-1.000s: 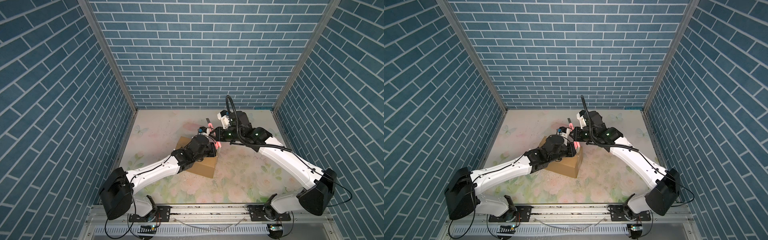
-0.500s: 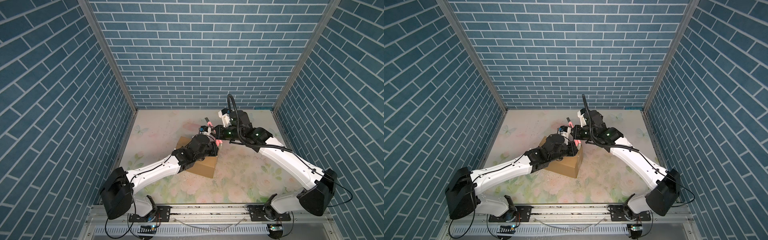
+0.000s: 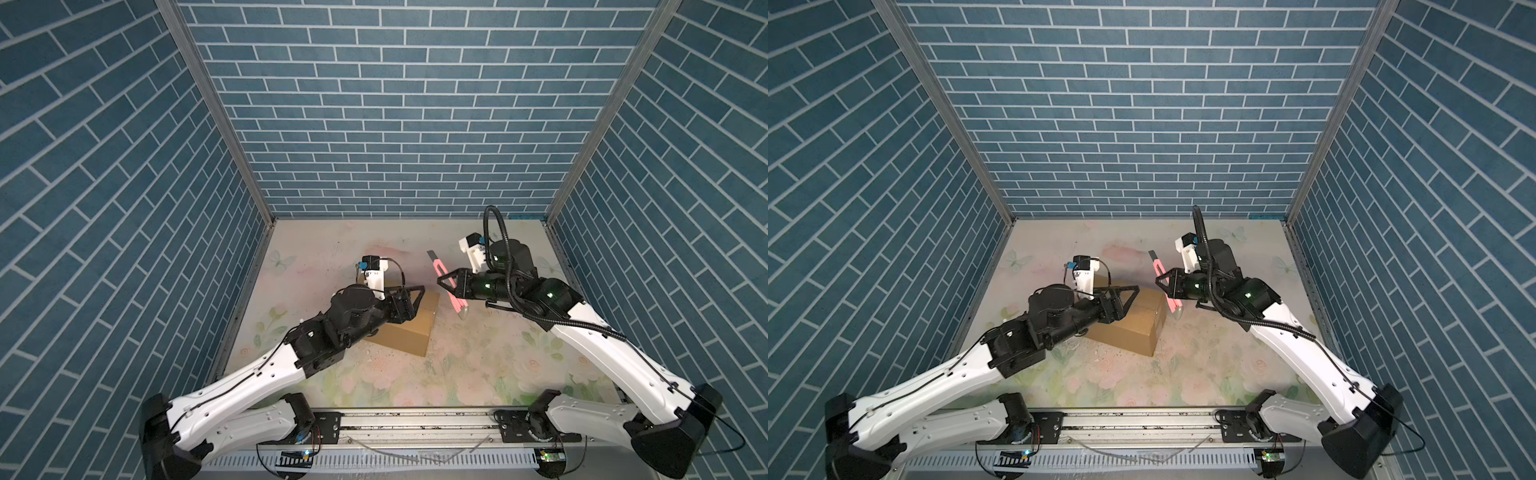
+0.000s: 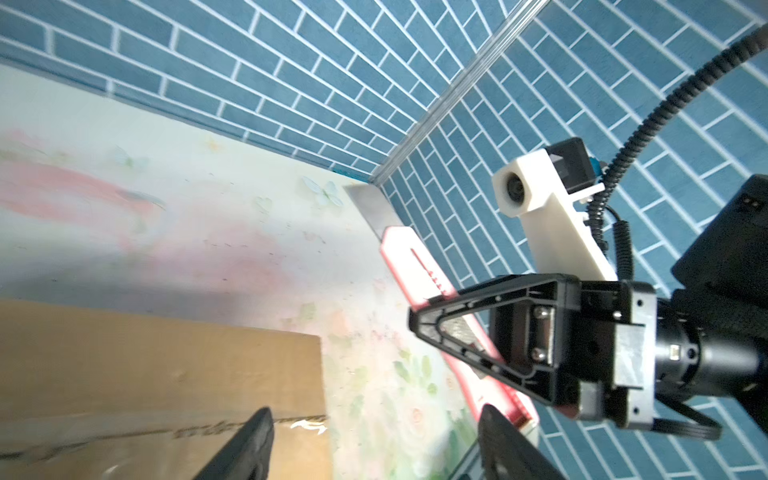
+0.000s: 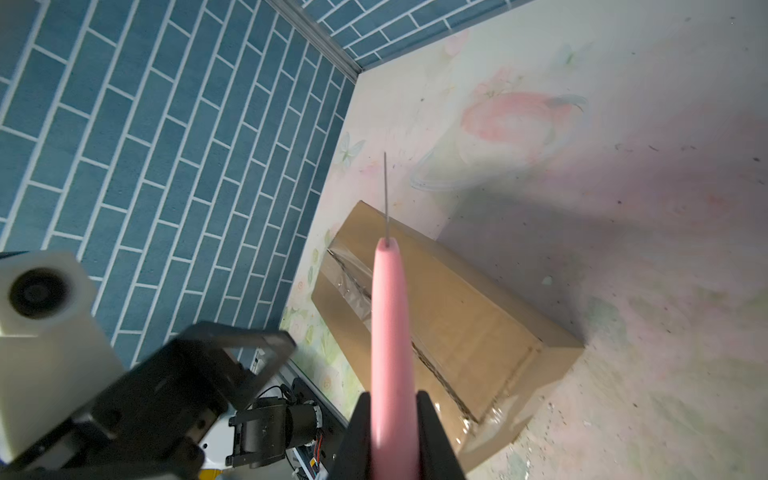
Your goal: Unpack the express box
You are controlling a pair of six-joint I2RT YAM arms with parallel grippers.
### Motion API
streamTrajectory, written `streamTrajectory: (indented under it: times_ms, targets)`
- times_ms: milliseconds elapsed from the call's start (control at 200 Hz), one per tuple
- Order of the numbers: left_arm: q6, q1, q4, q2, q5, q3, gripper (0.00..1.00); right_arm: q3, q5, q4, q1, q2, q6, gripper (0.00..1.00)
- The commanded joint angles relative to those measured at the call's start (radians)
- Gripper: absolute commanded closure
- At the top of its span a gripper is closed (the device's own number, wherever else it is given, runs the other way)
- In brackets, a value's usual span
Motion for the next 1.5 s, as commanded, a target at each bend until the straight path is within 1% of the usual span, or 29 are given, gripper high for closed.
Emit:
streamTrajectory:
  times_ms: [0, 85, 165, 240, 370, 485, 615, 675, 730, 920, 1090, 1301, 1416, 1496]
  targets:
    - [-0.034, 0.003, -0.202, -0.07, -0.13, -0.044, 0.11, -0.066, 0.081, -0.076, -0.012, -0.052, 0.009, 1.0]
    - [-0.063, 0.009, -0.28, -0.12, -0.195, -0.066, 0.05, -0.105, 0.198, -0.104, -0.008, -0.072, 0.028, 1.0]
    - [-0.076, 0.021, -0.354, -0.155, -0.253, -0.07, 0.01, -0.159, 0.273, -0.082, -0.005, -0.077, 0.065, 1.0]
    - [-0.087, 0.05, -0.402, -0.185, -0.281, -0.074, 0.0, -0.199, 0.325, -0.044, 0.005, -0.069, 0.1, 1.0]
    - [-0.116, 0.091, -0.448, -0.223, -0.3, -0.085, 0.0, -0.229, 0.488, -0.03, 0.071, -0.042, 0.171, 1.0]
    - [-0.145, 0.095, -0.462, -0.216, -0.312, -0.106, 0.0, -0.266, 0.556, 0.035, 0.104, -0.002, 0.237, 1.0]
    - [-0.191, 0.094, -0.393, -0.218, -0.307, -0.162, 0.0, -0.252, 0.604, 0.082, 0.101, 0.07, 0.224, 1.0]
    - [-0.207, 0.095, -0.354, -0.222, -0.305, -0.201, 0.0, -0.233, 0.598, 0.087, 0.088, 0.107, 0.214, 1.0]
    - [-0.208, 0.094, -0.326, -0.223, -0.306, -0.215, 0.0, -0.225, 0.57, 0.116, 0.077, 0.135, 0.207, 1.0]
    - [-0.205, 0.094, -0.33, -0.244, -0.334, -0.219, 0.0, -0.18, 0.496, 0.192, 0.08, 0.251, 0.213, 1.0]
    - [-0.22, 0.095, -0.337, -0.257, -0.369, -0.228, 0.0, -0.1, 0.501, 0.202, 0.154, 0.348, 0.243, 1.0]
    - [-0.216, 0.103, -0.258, -0.24, -0.447, -0.256, 0.0, -0.081, 0.512, 0.213, 0.222, 0.379, 0.314, 1.0]
    - [-0.196, 0.144, -0.22, -0.226, -0.451, -0.258, 0.0, -0.077, 0.522, 0.207, 0.257, 0.375, 0.334, 1.0]
    - [-0.175, 0.19, -0.199, -0.217, -0.43, -0.254, 0.0, -0.077, 0.512, 0.213, 0.276, 0.369, 0.336, 1.0]
